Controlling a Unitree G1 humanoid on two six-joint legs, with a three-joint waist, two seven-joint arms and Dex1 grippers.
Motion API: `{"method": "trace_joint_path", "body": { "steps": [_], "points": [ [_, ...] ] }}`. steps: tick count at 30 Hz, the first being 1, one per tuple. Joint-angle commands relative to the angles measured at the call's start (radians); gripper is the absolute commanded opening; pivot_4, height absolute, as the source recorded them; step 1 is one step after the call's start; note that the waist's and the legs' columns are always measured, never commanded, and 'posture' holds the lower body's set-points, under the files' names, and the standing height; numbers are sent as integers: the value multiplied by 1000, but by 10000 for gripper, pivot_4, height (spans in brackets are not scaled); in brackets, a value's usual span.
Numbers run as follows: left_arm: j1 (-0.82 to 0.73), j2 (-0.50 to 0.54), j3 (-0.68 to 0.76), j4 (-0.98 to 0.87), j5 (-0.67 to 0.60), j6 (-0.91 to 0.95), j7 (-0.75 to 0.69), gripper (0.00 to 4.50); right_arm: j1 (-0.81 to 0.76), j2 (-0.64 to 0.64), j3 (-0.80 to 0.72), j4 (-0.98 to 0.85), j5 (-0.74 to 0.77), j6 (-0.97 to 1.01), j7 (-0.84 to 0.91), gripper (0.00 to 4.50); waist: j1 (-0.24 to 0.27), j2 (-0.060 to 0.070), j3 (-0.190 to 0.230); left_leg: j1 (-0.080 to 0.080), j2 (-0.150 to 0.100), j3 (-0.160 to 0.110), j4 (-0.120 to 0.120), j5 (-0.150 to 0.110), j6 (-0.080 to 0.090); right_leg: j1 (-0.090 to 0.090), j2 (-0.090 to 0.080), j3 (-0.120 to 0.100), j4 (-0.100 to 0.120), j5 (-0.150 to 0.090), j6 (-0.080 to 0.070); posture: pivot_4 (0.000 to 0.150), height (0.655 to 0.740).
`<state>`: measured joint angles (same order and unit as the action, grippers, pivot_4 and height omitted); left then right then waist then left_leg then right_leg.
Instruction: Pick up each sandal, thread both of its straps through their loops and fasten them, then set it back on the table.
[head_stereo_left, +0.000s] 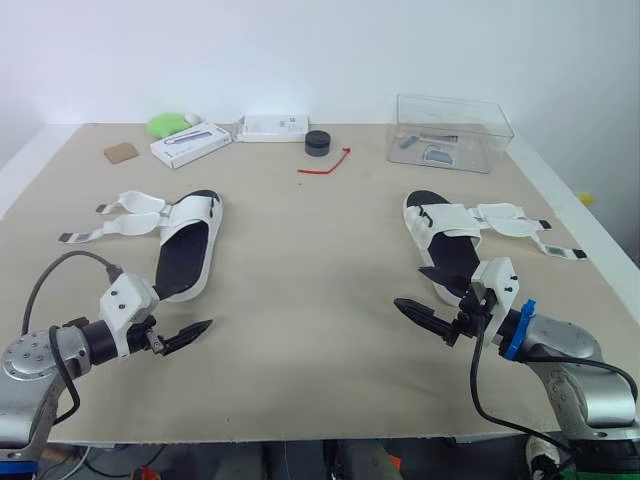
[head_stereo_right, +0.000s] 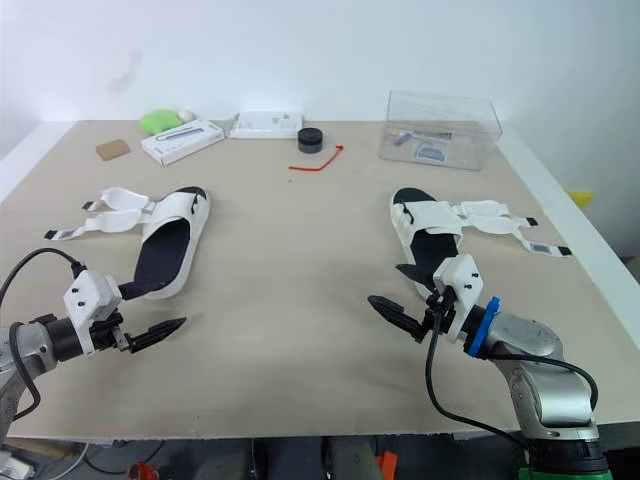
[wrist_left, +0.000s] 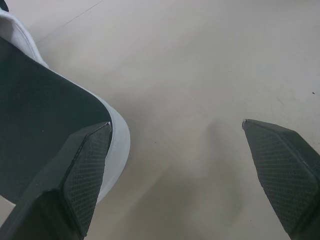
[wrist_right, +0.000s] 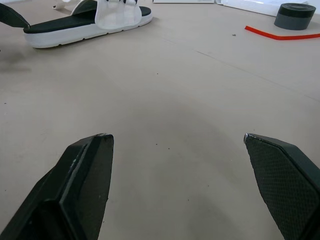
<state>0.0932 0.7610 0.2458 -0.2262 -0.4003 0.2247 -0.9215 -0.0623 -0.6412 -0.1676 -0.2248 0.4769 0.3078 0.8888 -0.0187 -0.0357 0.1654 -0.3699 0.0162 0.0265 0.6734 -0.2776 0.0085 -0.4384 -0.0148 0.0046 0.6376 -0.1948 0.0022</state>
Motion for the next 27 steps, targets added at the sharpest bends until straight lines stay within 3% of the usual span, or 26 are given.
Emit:
{"method": "trace_joint_path", "body": {
  "steps": [1, 11, 18, 27],
  "points": [
    [-29, 17, 39, 10, -22, -29, -25, 43410, 3, -18, -32, -31, 19, -18, 20, 45000, 0, 0, 0, 0, 0, 0, 0, 0, 0, 0, 0, 0, 0, 0, 0, 1500, 7400],
    [-82, 14, 75, 37, -69, -26, -72, 43410, 26, -33, -63, -29, 42, 11, 22, 45000, 0, 0, 0, 0, 0, 1, 0, 0, 0, 0, 1, 1, 0, 0, 0, 1500, 7400],
    [-124, -6, 121, -4, -237, 117, -53, 43410, -18, -23, -142, -28, 149, 155, -74, 45000, 0, 0, 0, 0, 0, 1, 0, 0, 0, 0, 0, 2, 0, 1, 1, 1500, 7400],
    [-107, 15, -94, -188, -170, 67, -177, 43410, -220, 10, -26, 153, -26, 199, -263, 45000, -2, 0, 0, 0, -1, 4, 0, 0, 0, -1, 2, 7, 0, 2, 2, 1500, 7400]
  ]
}}
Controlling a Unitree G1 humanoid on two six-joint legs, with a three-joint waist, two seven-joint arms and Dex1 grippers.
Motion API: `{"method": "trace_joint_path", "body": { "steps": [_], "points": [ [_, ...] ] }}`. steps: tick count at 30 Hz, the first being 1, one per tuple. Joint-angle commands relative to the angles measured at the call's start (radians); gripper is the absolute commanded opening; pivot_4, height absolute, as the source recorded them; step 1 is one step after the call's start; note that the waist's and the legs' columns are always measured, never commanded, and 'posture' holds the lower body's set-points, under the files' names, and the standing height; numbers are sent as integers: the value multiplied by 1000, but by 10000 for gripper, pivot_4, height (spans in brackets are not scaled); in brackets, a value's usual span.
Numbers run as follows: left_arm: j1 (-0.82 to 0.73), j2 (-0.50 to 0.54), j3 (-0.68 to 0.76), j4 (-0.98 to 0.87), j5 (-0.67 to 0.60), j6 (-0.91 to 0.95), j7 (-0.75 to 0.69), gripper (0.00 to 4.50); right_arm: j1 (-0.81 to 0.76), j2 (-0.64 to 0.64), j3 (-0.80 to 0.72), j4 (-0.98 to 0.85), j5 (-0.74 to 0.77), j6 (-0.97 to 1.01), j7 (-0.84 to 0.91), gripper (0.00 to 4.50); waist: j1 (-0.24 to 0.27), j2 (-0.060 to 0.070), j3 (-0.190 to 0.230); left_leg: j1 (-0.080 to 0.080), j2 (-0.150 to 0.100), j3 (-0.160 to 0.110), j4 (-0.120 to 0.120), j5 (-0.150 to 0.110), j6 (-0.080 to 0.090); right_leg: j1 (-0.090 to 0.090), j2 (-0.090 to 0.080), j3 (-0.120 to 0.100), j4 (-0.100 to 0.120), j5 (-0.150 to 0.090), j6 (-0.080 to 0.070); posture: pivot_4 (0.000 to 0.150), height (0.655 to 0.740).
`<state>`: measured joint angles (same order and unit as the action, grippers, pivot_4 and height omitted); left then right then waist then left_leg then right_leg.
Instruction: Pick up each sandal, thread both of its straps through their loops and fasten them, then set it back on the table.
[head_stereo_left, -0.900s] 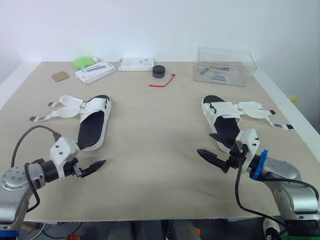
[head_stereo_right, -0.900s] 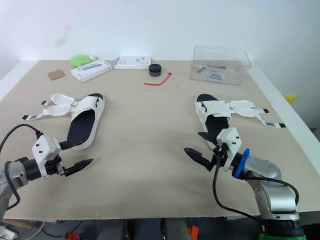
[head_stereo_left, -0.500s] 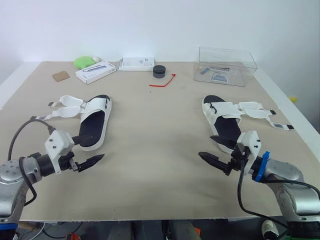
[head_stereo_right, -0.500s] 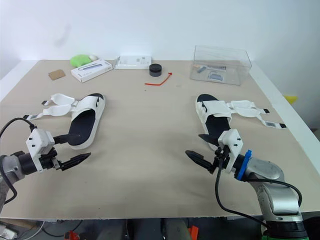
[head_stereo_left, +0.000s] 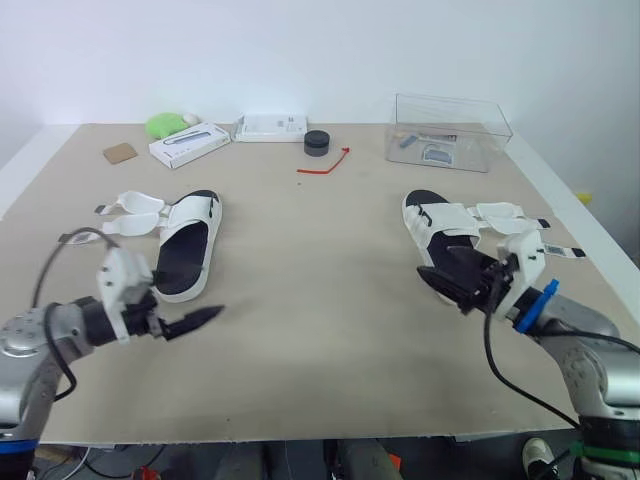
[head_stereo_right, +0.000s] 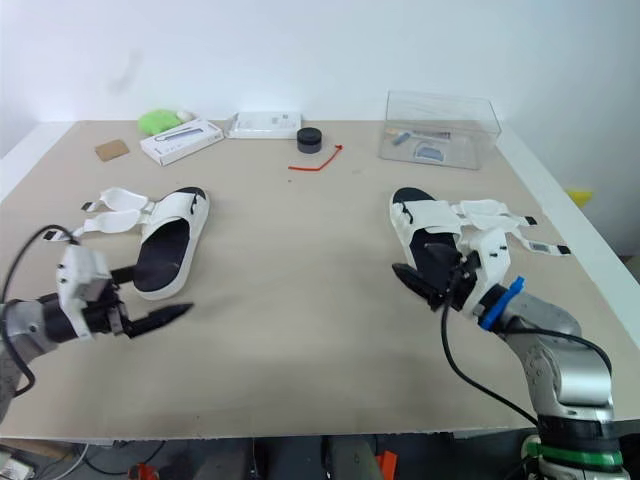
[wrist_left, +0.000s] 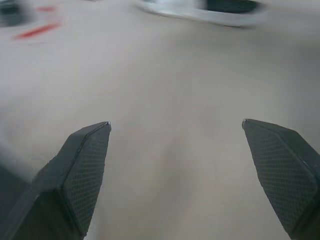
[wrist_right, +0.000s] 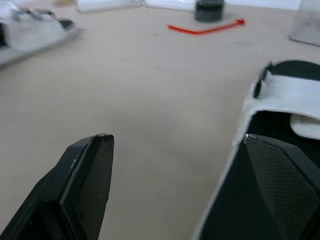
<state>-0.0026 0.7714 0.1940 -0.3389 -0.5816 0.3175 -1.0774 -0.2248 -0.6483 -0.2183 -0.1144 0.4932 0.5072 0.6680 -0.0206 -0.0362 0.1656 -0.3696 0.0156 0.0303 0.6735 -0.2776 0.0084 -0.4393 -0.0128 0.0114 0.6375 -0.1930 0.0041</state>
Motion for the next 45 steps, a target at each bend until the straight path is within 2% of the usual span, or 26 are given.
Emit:
{"method": "trace_joint_path", "body": {
  "steps": [1, 8, 15, 18, 24, 26, 27, 29, 31, 35, 38, 41, 45],
  "points": [
    [-20, -4, -68, -95, 12, -24, -20, 43410, -85, 29, 42, 71, -63, -3, -58, 45000, 0, 0, 0, 0, 0, 0, 0, 0, 0, 0, 0, 0, 0, 0, 0, 1500, 7400],
    [-96, -63, -186, -147, 21, -4, 17, 43410, -246, 122, 116, 317, -227, -77, -191, 45000, -1, 0, 0, 0, 0, 2, 0, 0, 0, -1, 1, 3, 0, 2, 0, 1500, 7400],
    [-80, -58, -181, -150, 22, -12, 28, 43410, -340, 139, 101, 492, -300, -245, -218, 45000, -2, 0, 0, 0, 0, 5, 0, 0, 0, -1, 1, 6, 0, 3, 2, 1500, 7400],
    [-61, -53, -169, -151, 24, -13, 34, 45000, -358, 140, 106, 523, -300, -291, -186, 37533, -2, 0, 0, 0, 0, 6, 0, 0, 0, -1, 0, 7, -1, 3, 3, 1500, 7400],
    [-28, -48, -137, -135, 24, -35, 28, 45000, -354, 149, 121, 529, -286, -308, -114, 12153, -3, 0, 0, 0, 0, 6, 0, 0, 0, -2, 1, 7, -1, 3, 3, 1500, 7400],
    [-22, -48, -132, -133, 26, -42, 26, 45000, -352, 150, 125, 529, -281, -310, -85, 2257, -3, 0, 0, 0, 0, 6, 0, 0, 0, -2, 1, 7, -1, 3, 3, 1500, 7400],
    [-18, -48, -130, -133, 27, -44, 24, 45000, -351, 151, 125, 527, -277, -308, -74, 982, -3, 0, 0, 1, 1, 7, 0, 0, 0, -1, 1, 8, -1, 4, 3, 1500, 7400],
    [-14, -50, -126, -133, 28, -46, 25, 45000, -352, 152, 125, 516, -261, -297, -37, 982, -3, 0, 0, 1, 1, 7, 0, 0, 0, -1, 2, 8, -1, 4, 3, 1500, 7400],
    [-8, -48, -119, -132, 31, -54, 26, 45000, -352, 133, 147, 457, -210, -246, 84, 982, -3, 0, 0, 1, 2, 7, 0, 0, 0, -1, 2, 8, -1, 4, 2, 1500, 7400],
    [7, -27, -86, -115, 30, -68, 8, 45000, -313, 19, 280, 242, -134, -213, 469, 982, -3, 2, 1, 0, 5, 8, 0, 0, 1, -3, 6, 8, -2, 4, 0, 1500, 7400],
    [7, -13, -71, -94, 35, -80, -8, 45000, -250, -60, 398, 91, -130, -292, 703, 982, -1, 2, 1, 0, 7, 6, -1, -2, 3, -3, 9, 6, -2, 3, -3, 1500, 7400],
    [0, -7, -68, -83, 34, -83, -14, 45000, -232, -69, 473, 49, -156, -391, 812, 982, -1, 2, 1, 0, 9, 5, -1, -2, 4, -3, 10, 4, -2, 1, -5, 1500, 7400],
    [-2, -4, -71, -92, 33, -74, -5, 45000, -269, -19, 521, 105, -189, -450, 830, 982, -2, 2, 2, 1, 9, 7, 0, -2, 3, -3, 10, 5, -2, 3, -4, 1500, 7400]
  ]
}}
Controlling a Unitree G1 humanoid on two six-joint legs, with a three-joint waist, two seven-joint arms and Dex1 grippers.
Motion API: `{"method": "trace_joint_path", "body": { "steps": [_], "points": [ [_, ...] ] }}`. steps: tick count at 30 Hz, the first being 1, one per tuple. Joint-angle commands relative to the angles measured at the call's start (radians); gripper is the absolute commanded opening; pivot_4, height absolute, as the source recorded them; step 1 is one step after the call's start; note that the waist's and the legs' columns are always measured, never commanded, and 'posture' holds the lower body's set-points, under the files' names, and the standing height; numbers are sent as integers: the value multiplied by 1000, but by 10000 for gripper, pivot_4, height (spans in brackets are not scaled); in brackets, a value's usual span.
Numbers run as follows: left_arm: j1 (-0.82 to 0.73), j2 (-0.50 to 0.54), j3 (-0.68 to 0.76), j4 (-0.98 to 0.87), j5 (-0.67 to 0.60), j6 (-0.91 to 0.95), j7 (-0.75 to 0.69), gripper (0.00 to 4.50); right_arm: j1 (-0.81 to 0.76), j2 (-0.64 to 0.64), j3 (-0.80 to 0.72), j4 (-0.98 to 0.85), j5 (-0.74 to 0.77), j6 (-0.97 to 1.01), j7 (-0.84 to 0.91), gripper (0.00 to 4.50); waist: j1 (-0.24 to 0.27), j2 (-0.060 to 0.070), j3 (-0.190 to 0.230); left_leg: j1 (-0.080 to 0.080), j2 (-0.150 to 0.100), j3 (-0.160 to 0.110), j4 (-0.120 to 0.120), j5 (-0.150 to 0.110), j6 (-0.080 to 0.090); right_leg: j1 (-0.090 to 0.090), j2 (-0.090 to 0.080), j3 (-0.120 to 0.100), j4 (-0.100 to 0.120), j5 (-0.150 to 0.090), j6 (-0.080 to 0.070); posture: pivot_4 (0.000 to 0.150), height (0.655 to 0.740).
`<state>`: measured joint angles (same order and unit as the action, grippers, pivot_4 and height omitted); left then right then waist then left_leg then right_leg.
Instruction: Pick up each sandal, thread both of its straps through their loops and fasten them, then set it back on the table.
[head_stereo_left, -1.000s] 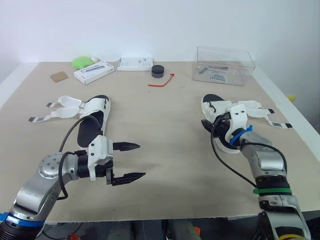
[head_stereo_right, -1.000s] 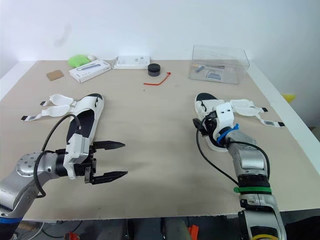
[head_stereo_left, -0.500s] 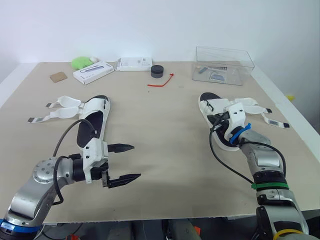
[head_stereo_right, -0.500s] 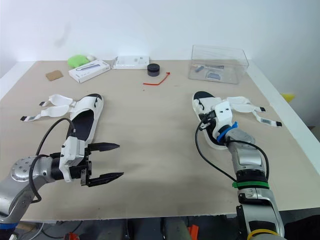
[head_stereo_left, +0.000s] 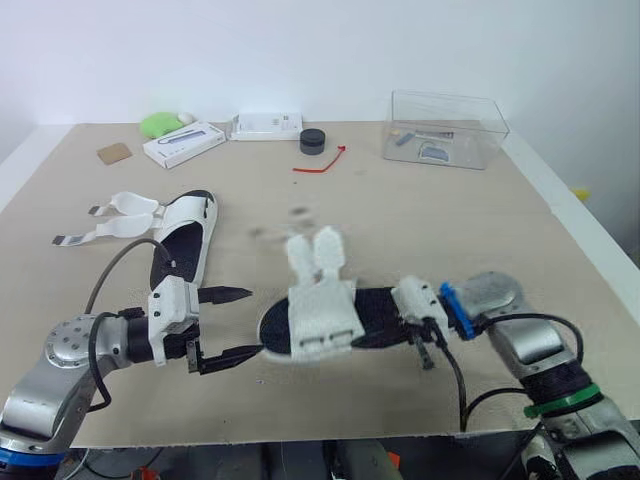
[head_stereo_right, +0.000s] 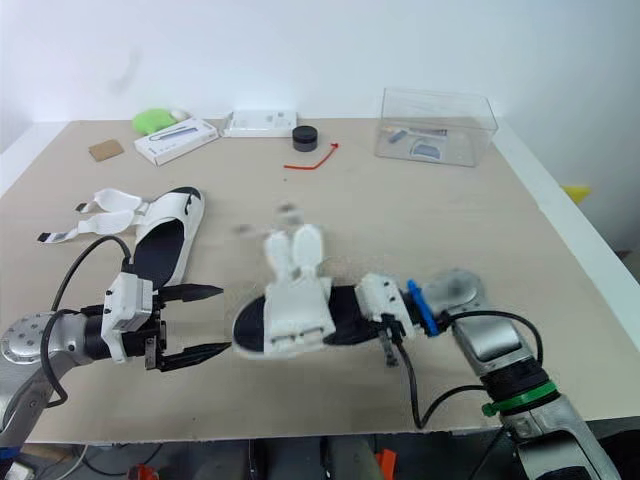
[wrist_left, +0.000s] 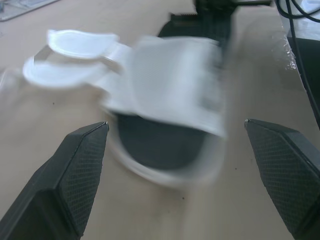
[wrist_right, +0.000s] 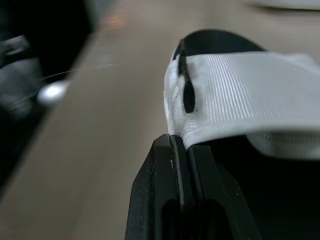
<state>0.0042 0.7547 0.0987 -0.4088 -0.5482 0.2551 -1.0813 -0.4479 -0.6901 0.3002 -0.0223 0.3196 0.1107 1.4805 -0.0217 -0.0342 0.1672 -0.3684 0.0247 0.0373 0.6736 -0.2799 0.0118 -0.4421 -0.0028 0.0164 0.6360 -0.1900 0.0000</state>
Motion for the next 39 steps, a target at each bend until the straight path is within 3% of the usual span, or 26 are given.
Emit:
{"method": "trace_joint_path", "body": {
  "steps": [1, 6, 19, 28, 38, 39],
  "points": [
    [-7, 14, 25, -25, -1, -11, 1, 45000, -55, 32, 11, 30, -27, -70, 20, 982, 0, 0, 0, 0, 0, 1, 0, 0, 0, 0, 0, 0, 0, 1, 0, 1500, 7400],
    [19, 21, 38, -49, 4, -6, 19, 45000, -74, 62, 9, 66, -42, -67, -6, 982, 1, -1, 0, 1, 0, 2, 1, 1, -2, 0, 0, 0, 0, 2, 0, 1500, 7400],
    [11, 29, 42, -39, 20, -8, 27, 45000, 80, 19, -24, -159, 25, 135, -101, 982, 1, -1, 0, 1, 0, 0, 0, 1, -2, 0, 0, 0, 0, 1, -1, 1500, 7400],
    [-36, 32, 25, 13, 44, -20, -9, 45000, 29, 83, -11, -75, -22, 112, -165, 982, 0, -1, 0, 1, 2, 1, 0, 1, -2, 0, 3, 0, 1, 2, -2, 1500, 7400],
    [-42, 28, 18, 40, 72, -40, -25, 45000, 12, 69, -3, -34, -24, 111, -123, 982, 1, -1, 0, 1, 2, 1, 0, 1, -2, 0, 2, 1, 1, 2, -2, 1500, 7400],
    [-42, 27, 16, 41, 76, -42, -24, 45000, 11, 67, -4, -32, -25, 105, -118, 7292, 1, -1, 0, 1, 2, 1, 0, 1, -2, 0, 2, 0, 1, 2, -2, 1500, 7400]
  ]
}}
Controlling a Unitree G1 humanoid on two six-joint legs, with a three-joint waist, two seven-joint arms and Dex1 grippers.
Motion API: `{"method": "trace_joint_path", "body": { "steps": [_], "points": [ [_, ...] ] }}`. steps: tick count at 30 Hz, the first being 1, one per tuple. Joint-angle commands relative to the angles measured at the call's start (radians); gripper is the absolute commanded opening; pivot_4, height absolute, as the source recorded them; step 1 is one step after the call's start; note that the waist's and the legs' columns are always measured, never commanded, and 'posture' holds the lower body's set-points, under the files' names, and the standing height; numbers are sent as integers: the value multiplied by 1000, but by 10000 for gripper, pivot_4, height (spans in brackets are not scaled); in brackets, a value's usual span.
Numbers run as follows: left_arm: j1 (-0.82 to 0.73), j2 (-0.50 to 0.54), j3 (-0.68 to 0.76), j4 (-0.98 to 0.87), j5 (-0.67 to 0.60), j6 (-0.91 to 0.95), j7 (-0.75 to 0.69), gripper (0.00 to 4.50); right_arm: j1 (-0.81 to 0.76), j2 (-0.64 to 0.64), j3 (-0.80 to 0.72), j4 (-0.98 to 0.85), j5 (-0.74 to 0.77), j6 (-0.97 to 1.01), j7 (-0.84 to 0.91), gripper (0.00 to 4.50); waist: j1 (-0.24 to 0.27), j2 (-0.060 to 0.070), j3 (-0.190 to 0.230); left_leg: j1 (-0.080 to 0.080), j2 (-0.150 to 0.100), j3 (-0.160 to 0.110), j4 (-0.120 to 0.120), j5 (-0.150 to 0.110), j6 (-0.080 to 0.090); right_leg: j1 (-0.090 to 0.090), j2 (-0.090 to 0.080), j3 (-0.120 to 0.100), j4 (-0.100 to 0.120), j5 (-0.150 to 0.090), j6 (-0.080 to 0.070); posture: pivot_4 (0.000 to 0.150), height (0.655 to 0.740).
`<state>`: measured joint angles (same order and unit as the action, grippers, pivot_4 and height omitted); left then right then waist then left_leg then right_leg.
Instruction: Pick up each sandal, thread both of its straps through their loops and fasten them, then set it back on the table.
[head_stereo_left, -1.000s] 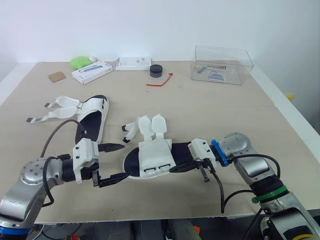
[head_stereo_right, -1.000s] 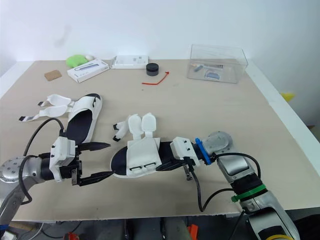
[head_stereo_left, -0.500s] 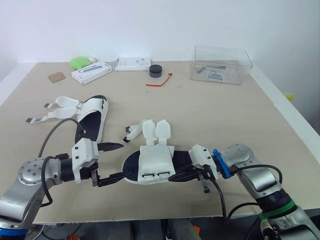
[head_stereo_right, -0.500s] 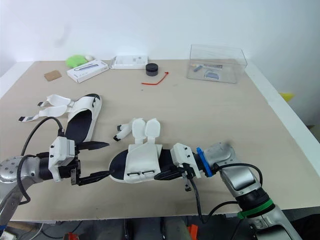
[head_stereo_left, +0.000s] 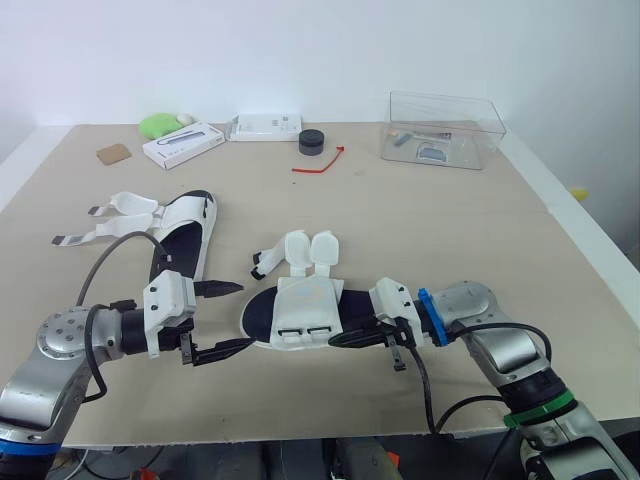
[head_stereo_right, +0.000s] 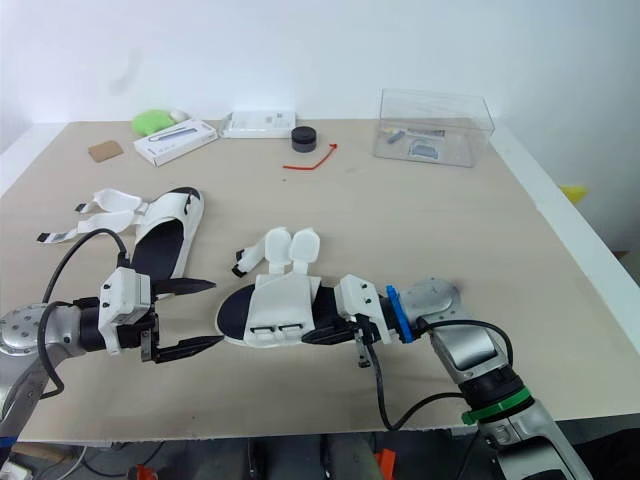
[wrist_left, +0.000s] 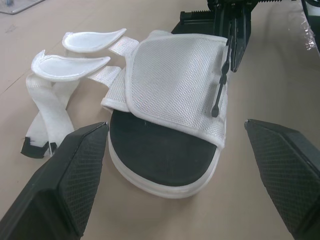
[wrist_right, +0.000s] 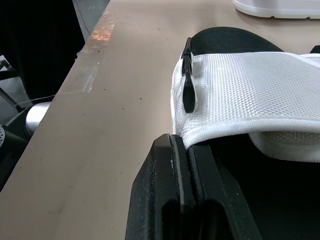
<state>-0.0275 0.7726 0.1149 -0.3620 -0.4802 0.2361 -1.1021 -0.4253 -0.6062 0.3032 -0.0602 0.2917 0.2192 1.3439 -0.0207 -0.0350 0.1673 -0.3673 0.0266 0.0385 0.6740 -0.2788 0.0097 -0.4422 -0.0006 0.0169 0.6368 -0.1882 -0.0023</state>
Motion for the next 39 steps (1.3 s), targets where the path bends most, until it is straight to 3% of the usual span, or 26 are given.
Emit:
{"method": "trace_joint_path", "body": {
  "steps": [1, 8, 9, 10, 13, 17, 21, 27, 32, 39],
  "points": [
    [-11, 7, -4, -5, 12, -24, -3, 45000, -11, -21, -8, 4, 7, 0, 28, 9375, 0, 0, 0, 0, 0, 0, 0, 0, 0, 0, 0, 0, 0, 0, 0, 1500, 7400],
    [-59, -13, -52, 51, 50, -37, 1, 45000, 16, -86, -58, -47, 71, 32, 82, 41461, 0, 0, 0, 0, 0, 0, 0, 0, 0, 0, 0, 0, 0, 0, 0, 1500, 7400],
    [-66, -14, -57, 57, 51, -36, -1, 45000, 20, -96, -63, -56, 82, 42, 88, 43938, 1, 0, 0, 0, 0, 0, 0, 0, 0, 0, 0, 0, 0, 0, 0, 1500, 7400],
    [-74, -15, -64, 63, 53, -36, -3, 45000, 22, -110, -73, -69, 100, 66, 93, 43938, 1, 0, 0, -1, 0, 0, 0, 0, 0, 0, 0, 0, 0, 0, 0, 1500, 7400],
    [-110, -28, -98, 95, 76, -54, -4, 37460, 0, -154, -131, -104, 219, 259, 85, 45000, 1, 0, 0, 0, 0, 0, 0, 0, 0, 0, 0, 0, 0, 0, 0, 1500, 7400],
    [-155, -43, -136, 147, 118, -88, -12, 19634, -128, -156, -204, -48, 374, 558, 21, 45000, -4, 0, 0, 0, 0, 1, 0, 0, 0, 0, 1, 0, 0, 1, -1, 1500, 7400],
    [-175, -35, -164, 191, 152, -116, -39, 908, -282, -73, -232, 88, 391, 706, -116, 45000, -4, -1, 0, 1, 1, 0, 0, 0, 0, 0, 3, 1, 0, 3, -3, 1500, 7400],
    [-180, -24, -199, 247, 215, -201, -76, 299, -460, 40, -173, 388, 264, 817, -285, 45000, -1, -2, 0, -2, 3, 1, 0, 0, 0, -2, 7, -1, 0, 2, -9, 1500, 7400],
    [-185, -33, -209, 263, 233, -228, -77, 299, -558, 97, -131, 596, 212, 879, -272, 45000, -2, -1, 0, -3, 3, 0, -1, 0, 1, -3, 4, 1, 0, 4, -13, 1500, 7400],
    [-187, -33, -209, 273, 251, -255, -73, 299, -718, 221, -215, 831, 240, 928, -255, 45000, -5, -1, 0, -3, 2, 0, -1, -1, 2, -3, 3, 1, 0, 4, -11, 1500, 7400]
  ]
}}
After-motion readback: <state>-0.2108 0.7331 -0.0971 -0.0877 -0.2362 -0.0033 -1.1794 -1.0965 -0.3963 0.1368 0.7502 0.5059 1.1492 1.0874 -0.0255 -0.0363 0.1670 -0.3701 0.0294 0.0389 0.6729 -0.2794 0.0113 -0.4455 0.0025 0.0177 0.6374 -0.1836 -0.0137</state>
